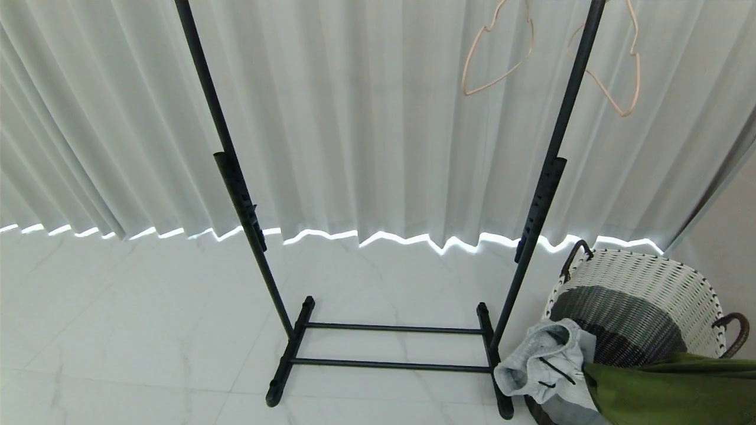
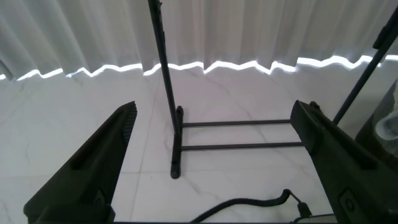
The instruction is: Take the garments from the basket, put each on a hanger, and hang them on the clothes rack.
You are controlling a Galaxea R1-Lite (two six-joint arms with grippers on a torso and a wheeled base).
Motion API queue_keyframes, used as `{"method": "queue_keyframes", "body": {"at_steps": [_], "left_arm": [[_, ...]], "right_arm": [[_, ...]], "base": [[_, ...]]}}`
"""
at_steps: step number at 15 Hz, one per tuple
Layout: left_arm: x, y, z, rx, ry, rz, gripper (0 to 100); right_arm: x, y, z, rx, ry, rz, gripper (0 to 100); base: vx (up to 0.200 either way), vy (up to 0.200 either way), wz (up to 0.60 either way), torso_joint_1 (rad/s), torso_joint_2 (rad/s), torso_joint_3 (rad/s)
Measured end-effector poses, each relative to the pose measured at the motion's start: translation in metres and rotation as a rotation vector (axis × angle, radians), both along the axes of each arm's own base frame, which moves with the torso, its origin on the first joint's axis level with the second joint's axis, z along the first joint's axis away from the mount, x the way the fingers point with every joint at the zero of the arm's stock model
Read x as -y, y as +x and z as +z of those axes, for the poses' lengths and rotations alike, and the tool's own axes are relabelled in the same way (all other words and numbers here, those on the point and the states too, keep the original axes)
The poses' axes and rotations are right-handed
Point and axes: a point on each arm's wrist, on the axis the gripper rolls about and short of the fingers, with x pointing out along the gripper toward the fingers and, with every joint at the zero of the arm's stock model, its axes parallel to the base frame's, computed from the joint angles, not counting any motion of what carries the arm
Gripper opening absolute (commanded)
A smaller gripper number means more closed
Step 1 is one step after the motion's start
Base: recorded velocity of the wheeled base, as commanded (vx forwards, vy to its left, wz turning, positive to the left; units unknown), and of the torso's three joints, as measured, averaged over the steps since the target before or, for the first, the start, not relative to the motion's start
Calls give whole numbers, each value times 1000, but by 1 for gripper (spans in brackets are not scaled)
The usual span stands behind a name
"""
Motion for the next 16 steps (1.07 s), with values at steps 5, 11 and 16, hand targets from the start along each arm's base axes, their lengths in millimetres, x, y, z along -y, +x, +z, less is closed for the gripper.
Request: {"method": "queue_keyframes", "body": {"at_steps": [5, 11, 16], "left_arm": [[0, 0, 0, 0, 0, 0, 100], [0, 0, 0, 0, 3, -1, 100], [0, 0, 0, 0, 1, 0, 100]], "right_arm": [[-1, -1, 1, 9, 0, 29, 0], [-2, 0, 0, 4, 2, 53, 0], [-4, 4, -2, -22, 6, 75, 0]], "base": [[0, 80, 0, 1, 2, 2], [0, 100, 0, 3, 2, 0], [0, 0, 0, 0, 0, 0]]}}
